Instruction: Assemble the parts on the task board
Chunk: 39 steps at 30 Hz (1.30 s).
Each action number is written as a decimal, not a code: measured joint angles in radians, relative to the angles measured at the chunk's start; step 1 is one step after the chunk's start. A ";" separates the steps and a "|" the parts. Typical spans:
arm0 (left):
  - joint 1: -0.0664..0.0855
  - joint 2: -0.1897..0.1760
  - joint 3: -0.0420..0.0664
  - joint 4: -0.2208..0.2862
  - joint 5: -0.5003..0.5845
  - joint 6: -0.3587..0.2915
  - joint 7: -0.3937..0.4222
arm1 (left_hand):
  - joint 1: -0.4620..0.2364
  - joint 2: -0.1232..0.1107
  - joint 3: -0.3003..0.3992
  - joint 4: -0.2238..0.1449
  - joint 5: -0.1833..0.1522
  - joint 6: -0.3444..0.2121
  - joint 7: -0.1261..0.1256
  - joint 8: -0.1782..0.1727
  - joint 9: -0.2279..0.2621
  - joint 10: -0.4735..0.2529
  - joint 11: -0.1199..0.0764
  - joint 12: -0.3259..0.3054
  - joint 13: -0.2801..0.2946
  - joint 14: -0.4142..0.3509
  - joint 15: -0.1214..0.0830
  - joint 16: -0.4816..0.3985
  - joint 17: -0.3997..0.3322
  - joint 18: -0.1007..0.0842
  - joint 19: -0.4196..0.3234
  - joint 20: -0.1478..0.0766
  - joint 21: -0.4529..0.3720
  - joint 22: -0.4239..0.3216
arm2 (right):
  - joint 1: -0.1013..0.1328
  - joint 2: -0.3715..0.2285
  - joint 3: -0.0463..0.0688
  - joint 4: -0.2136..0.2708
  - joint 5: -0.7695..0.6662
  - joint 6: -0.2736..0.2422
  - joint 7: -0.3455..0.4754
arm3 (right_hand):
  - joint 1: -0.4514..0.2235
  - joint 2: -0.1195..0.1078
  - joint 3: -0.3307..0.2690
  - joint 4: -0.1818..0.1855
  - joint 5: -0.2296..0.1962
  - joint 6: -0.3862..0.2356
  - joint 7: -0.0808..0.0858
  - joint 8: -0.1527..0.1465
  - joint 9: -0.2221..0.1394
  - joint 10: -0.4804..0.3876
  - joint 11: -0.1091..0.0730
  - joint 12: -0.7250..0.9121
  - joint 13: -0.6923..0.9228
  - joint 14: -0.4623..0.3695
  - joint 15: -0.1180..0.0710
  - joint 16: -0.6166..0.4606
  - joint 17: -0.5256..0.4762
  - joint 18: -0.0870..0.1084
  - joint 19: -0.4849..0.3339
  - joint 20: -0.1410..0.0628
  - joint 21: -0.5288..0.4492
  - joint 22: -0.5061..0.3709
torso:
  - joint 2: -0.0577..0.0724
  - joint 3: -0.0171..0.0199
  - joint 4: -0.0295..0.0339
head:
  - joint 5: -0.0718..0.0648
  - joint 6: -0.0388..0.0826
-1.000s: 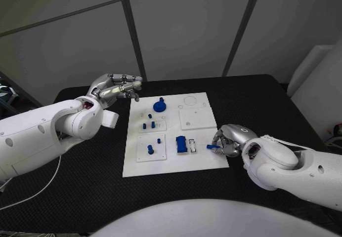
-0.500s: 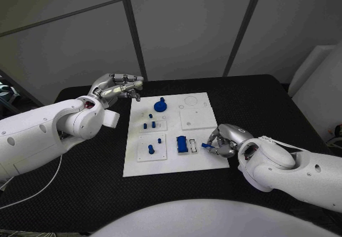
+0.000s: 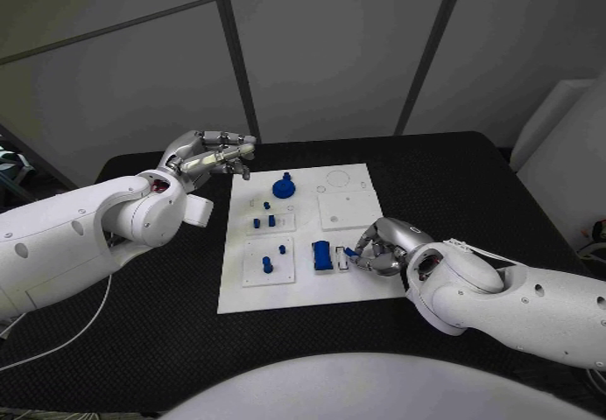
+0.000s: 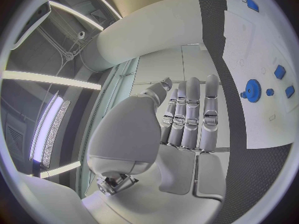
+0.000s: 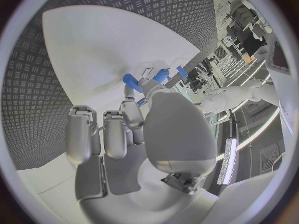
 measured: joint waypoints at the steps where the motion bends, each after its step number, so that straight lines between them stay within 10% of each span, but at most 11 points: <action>1: 0.000 0.000 0.000 0.000 0.000 0.000 0.000 | 0.000 0.000 0.000 0.000 0.000 0.000 0.000 0.000 0.000 0.000 0.000 0.000 0.000 0.000 0.000 0.000 0.000 0.000 0.000 0.000 0.000 0.000 | 0.000 0.003 0.001 -0.003 0.003 0.000 0.000 | -0.007 0.001 0.002 0.002 0.000 0.000 0.000 0.001 0.000 0.000 0.000 0.002 0.001 -0.001 -0.001 0.000 0.000 0.000 0.000 0.000 0.000 0.000 | 0.000 -0.0001 0.0001 | 0.001 0.000; 16: 0.000 0.003 0.000 -0.001 0.000 0.006 -0.004 | 0.000 0.000 0.000 0.000 0.000 0.000 0.000 0.000 0.000 0.000 0.000 0.000 0.000 0.000 0.000 0.000 0.000 0.000 0.000 0.000 0.000 0.000 | 0.005 0.048 0.005 -0.038 0.040 0.030 -0.003 | -0.059 -0.012 0.009 0.024 -0.027 0.004 -0.004 0.040 0.008 0.004 -0.004 0.002 0.003 -0.002 -0.002 0.004 0.000 0.000 -0.003 -0.003 0.000 0.000 | -0.001 -0.0002 -0.0002 | 0.003 0.000; 20: 0.000 0.004 0.000 -0.001 0.000 0.008 -0.006 | 0.000 0.000 0.000 0.000 0.000 0.000 0.000 0.000 0.000 0.000 0.000 0.000 0.000 0.000 0.000 0.000 0.000 0.000 0.000 0.000 0.000 0.000 | 0.009 0.053 0.007 -0.043 0.047 0.046 -0.006 | -0.078 -0.021 0.001 0.032 -0.025 0.008 -0.008 0.040 0.065 0.004 -0.004 0.002 0.003 -0.002 -0.002 0.004 0.000 0.000 -0.003 -0.003 0.000 0.000 | -0.001 0.0000 0.0001 | 0.005 0.000; 39: 0.000 0.005 0.000 -0.003 0.000 0.019 -0.016 | 0.004 0.004 0.003 -0.003 0.000 -0.003 -0.003 0.000 -0.001 0.000 0.000 0.000 0.000 0.000 0.000 0.000 -0.001 0.000 0.000 0.000 0.000 -0.001 | 0.009 0.060 0.006 -0.047 0.062 0.067 -0.007 | -0.202 -0.026 -0.142 0.067 0.127 0.023 -0.023 0.060 0.096 0.011 -0.004 0.017 0.020 -0.002 -0.002 0.004 0.000 0.000 -0.004 -0.003 0.000 0.000 | -0.001 0.0004 -0.0015 | 0.008 0.000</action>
